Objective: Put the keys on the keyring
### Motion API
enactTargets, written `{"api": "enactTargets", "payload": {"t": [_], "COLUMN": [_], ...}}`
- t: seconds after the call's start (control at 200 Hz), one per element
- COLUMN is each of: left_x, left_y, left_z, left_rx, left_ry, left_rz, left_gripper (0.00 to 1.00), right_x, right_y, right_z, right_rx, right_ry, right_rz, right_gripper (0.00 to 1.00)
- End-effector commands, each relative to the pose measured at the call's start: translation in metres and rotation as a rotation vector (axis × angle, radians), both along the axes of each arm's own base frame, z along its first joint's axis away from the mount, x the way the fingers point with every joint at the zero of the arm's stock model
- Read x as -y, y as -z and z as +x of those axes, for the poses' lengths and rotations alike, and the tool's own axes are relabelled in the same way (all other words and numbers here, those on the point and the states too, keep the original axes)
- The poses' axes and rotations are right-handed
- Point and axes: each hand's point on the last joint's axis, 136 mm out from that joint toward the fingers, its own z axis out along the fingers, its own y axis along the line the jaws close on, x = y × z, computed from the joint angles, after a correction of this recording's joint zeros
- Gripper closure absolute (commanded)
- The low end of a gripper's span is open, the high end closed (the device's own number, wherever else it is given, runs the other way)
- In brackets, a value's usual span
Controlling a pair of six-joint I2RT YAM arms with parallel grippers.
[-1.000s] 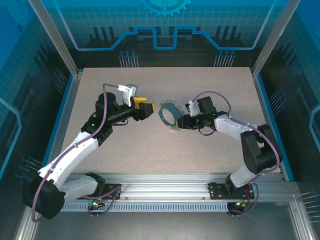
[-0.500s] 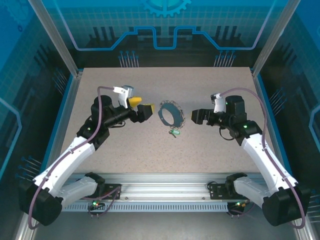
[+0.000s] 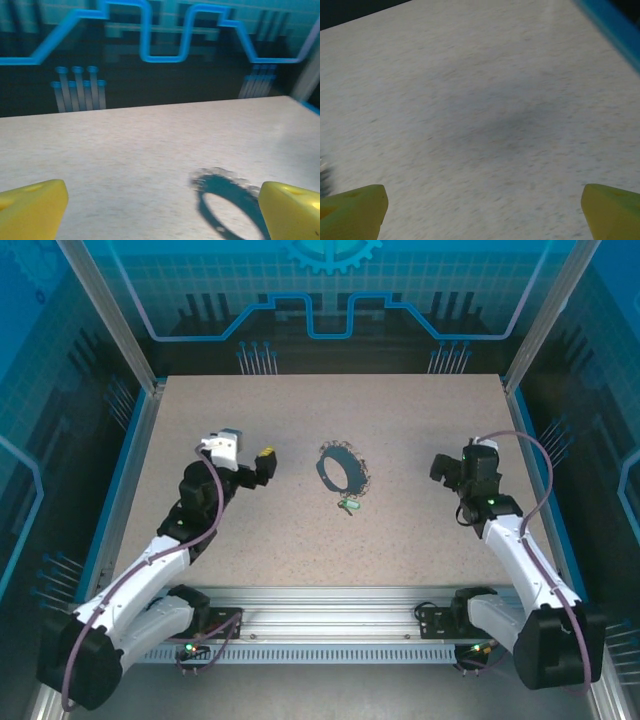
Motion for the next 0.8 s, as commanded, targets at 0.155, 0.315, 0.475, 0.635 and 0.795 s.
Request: {"api": "enactTargets", "payload": {"t": [0.155, 0.315, 0.475, 0.635, 0.795], "left_x": [-0.092, -0.099, -0.091, -0.084, -0.082], "left_y": [0.029, 0.058, 0.087, 0.116, 0.14], "left_z": [0.006, 0.017, 0.028, 0.036, 0.038], "left_rx": [0.032, -0.028, -0.047, -0.121, -0.098], "left_ry": [-0.286, -0.275, -0.223, -0.186, -0.177], "left_rz": [0.071, 0.064, 0.04, 0.029, 0.028], "left_gripper": [0.01, 0.01, 0.01, 0.01, 0.01], "right_x": [0.04, 0.036, 0.03, 0.01, -0.017], "right_y": [0.002, 0.021, 0.042, 0.045, 0.048], "right_z": [0.016, 0.03, 0.04, 0.051, 0.052], "right_rx": [0.126, 0.134, 0.135, 0.181, 0.283], "right_ry": [0.137, 0.093, 0.028, -0.108, -0.262], "right_rz": [-0.163, -0.189, -0.222, -0.168, -0.167], "right_gripper": [0.0, 0.0, 0.0, 0.0, 0.0]}}
